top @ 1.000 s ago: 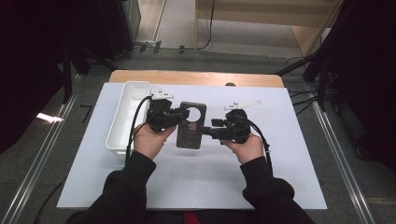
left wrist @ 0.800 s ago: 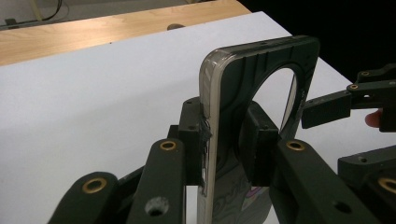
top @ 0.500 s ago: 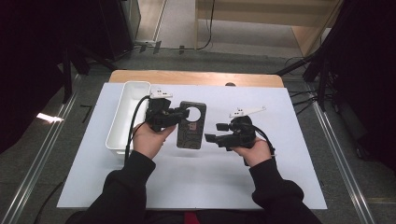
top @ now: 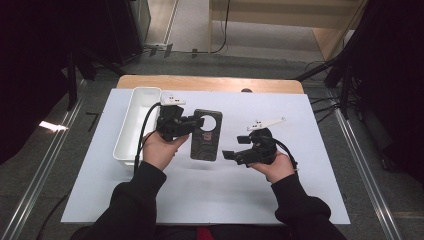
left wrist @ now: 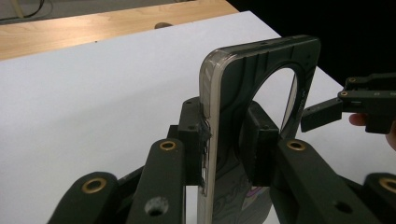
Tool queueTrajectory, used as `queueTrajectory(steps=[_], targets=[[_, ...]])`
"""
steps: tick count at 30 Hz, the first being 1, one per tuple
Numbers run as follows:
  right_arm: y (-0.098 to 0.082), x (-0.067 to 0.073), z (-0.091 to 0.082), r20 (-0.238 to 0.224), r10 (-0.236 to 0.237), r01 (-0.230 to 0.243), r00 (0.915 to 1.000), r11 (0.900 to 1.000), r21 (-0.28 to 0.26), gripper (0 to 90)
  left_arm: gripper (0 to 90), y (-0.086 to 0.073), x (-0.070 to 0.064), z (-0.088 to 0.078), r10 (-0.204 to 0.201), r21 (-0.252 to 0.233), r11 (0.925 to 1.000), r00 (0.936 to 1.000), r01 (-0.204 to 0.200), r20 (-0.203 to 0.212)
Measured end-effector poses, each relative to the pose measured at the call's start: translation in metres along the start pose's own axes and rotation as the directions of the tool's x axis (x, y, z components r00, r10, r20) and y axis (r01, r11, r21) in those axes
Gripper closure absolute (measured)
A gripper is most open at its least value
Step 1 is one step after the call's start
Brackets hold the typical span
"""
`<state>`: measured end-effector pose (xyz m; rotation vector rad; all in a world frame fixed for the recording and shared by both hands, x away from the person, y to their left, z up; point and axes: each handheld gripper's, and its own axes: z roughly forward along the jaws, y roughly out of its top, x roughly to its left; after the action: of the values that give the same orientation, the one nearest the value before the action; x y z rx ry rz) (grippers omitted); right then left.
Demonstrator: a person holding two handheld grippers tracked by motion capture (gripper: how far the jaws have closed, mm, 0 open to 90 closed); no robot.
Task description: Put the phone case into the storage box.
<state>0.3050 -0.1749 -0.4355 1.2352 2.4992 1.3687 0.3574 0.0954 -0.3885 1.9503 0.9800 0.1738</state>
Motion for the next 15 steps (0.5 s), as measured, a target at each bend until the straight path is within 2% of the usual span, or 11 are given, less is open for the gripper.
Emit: queueTrajectory(steps=[1,6,10,15], targets=[[-0.002,0.0,0.0,-0.002,-0.003,0.003,1.0,1.0,0.005,11.8,72.0,0.0,0.0,0.0,0.0,0.0,1.0,1.0,0.0,0.007],[-0.009,0.002,-0.007,0.044,-0.013,0.013,0.9989,1.0,0.016,12.1,72.1,0.0,-0.001,0.001,0.005,0.005,1.0,0.9999,-0.005,0.014],[-0.014,0.001,-0.014,0.045,-0.008,0.009,0.999,1.0,-0.006,12.1,72.0,0.0,-0.001,0.001,0.006,0.005,1.0,0.9999,-0.006,0.015],[-0.023,0.002,-0.02,0.019,-0.013,0.014,0.9997,0.999,-0.03,12.2,72.0,0.0,0.0,0.0,0.009,0.003,1.0,0.9997,-0.009,0.024]])
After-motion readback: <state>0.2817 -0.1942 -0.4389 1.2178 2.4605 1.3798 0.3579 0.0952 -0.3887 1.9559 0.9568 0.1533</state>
